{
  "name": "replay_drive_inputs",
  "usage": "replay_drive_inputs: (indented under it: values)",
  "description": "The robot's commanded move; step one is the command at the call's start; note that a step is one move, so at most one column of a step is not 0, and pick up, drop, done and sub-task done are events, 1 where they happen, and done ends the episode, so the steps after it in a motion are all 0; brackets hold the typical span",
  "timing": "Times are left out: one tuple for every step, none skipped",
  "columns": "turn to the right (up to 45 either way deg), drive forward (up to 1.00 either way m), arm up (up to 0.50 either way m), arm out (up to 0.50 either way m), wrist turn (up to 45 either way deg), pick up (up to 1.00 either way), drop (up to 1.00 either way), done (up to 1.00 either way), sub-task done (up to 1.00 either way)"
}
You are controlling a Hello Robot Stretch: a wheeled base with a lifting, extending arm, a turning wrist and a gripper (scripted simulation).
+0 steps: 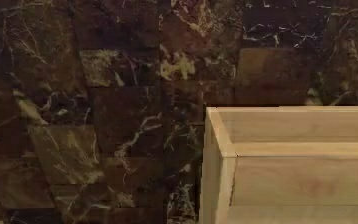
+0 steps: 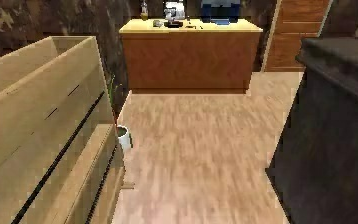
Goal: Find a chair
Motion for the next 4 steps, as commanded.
replay_drive_inputs:
  values:
    - [45.0,0.0,0.0,0.0,0.0,0.0,0.0,0.0,0.0]
    - [45.0,0.0,0.0,0.0,0.0,0.0,0.0,0.0,0.0]
    - [42.0,0.0,0.0,0.0,0.0,0.0,0.0,0.0,0.0]
    - [0.0,0.2,0.0,0.0,0.0,0.0,0.0,0.0,0.0]
